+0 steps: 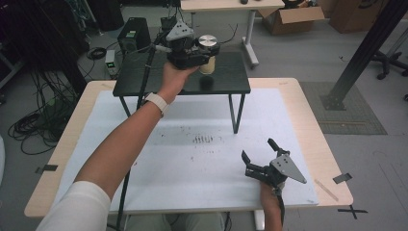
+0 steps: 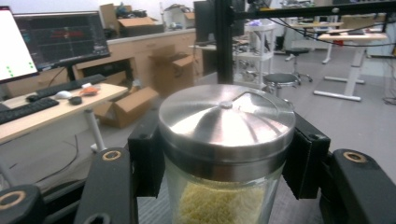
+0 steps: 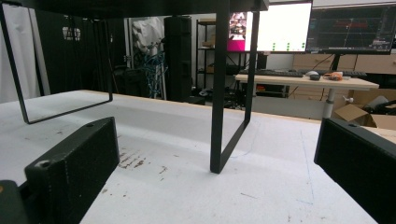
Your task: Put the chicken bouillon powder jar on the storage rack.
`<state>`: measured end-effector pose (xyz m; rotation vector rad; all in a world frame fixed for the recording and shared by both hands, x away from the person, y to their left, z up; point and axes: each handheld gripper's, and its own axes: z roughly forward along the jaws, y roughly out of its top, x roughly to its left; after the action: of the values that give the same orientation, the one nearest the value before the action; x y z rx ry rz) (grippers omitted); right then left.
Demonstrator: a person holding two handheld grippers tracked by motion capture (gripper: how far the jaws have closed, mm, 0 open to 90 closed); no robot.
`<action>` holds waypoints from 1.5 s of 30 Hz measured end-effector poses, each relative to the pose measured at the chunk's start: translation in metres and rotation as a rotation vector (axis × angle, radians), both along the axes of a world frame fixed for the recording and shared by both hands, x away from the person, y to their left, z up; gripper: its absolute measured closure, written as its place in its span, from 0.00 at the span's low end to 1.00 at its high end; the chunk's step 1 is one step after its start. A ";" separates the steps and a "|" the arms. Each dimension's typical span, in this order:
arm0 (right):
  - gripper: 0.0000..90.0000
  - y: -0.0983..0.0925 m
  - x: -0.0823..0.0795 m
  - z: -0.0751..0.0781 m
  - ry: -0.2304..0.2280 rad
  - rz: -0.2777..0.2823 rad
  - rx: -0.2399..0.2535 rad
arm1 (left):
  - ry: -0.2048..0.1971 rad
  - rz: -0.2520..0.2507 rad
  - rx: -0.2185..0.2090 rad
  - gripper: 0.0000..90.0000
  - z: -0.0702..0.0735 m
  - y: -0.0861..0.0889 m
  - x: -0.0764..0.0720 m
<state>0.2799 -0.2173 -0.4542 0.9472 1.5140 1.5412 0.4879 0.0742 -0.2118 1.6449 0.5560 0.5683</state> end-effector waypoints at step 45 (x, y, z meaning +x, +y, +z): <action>0.00 0.000 0.000 0.000 -0.003 0.000 0.002 | 0.074 0.050 0.007 0.17 -0.006 0.009 0.007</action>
<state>0.2797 -0.2175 -0.4543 0.9459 1.5102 1.5440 0.4951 0.0830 -0.2179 1.6677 0.6516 0.5477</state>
